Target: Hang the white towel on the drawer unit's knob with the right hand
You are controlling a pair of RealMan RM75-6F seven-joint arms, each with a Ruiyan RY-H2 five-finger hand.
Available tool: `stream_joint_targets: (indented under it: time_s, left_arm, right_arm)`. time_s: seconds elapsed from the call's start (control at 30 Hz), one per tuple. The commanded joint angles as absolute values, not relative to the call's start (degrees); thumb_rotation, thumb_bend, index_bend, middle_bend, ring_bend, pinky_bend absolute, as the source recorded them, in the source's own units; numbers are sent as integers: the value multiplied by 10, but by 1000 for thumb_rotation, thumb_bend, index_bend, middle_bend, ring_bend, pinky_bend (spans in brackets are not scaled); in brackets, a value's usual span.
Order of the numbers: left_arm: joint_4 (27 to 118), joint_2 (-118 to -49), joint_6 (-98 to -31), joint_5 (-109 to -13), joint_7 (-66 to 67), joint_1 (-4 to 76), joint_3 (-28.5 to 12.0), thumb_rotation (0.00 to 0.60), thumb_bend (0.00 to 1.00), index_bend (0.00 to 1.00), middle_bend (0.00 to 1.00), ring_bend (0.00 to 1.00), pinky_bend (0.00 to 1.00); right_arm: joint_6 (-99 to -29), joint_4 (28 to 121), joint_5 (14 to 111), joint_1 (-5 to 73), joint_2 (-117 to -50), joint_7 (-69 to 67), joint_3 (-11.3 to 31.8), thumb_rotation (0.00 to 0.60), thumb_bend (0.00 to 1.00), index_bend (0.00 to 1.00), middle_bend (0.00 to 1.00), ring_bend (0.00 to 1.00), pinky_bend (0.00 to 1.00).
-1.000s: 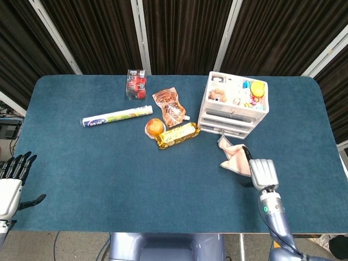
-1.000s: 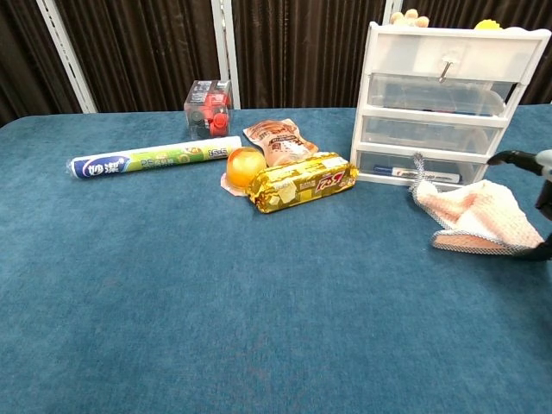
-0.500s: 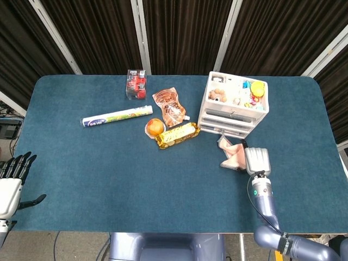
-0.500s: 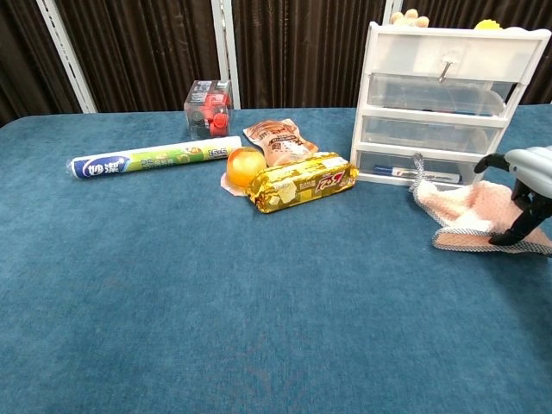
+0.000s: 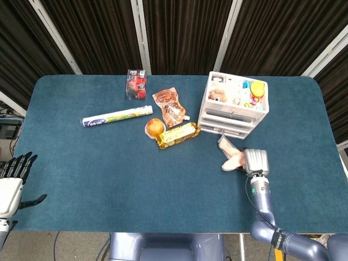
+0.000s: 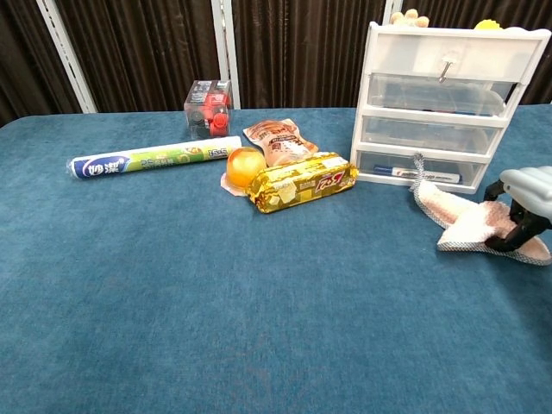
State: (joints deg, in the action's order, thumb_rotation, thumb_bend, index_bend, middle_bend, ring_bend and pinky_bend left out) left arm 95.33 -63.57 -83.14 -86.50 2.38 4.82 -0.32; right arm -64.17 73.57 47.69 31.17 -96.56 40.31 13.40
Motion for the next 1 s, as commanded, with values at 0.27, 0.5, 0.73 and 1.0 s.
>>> stream_joint_targets:
  time_s: [0.27, 0.5, 0.73, 1.0]
  left_arm:
    - [953, -635, -834, -869, 19, 48, -2, 600, 0, 0, 0, 0, 0]
    - [951, -636, -837, -872, 21, 47, -2, 600, 0, 0, 0, 0, 0]
    - [949, -638, -842, -875, 23, 45, -2, 600, 0, 0, 0, 0, 0]
    - [947, -640, -844, -875, 25, 45, -2, 600, 0, 0, 0, 0, 0]
  right_arm:
    - [-710, 836, 605, 296, -930, 338, 112, 600, 447, 808, 1000, 978, 918]
    - [-751, 893, 650, 290, -899, 337, 115, 600, 459, 841, 1000, 991, 922]
    - [-792, 925, 683, 280, -873, 330, 128, 600, 463, 845, 1000, 991, 922]
    - [-813, 937, 696, 272, -853, 322, 140, 600, 462, 845, 1000, 991, 922]
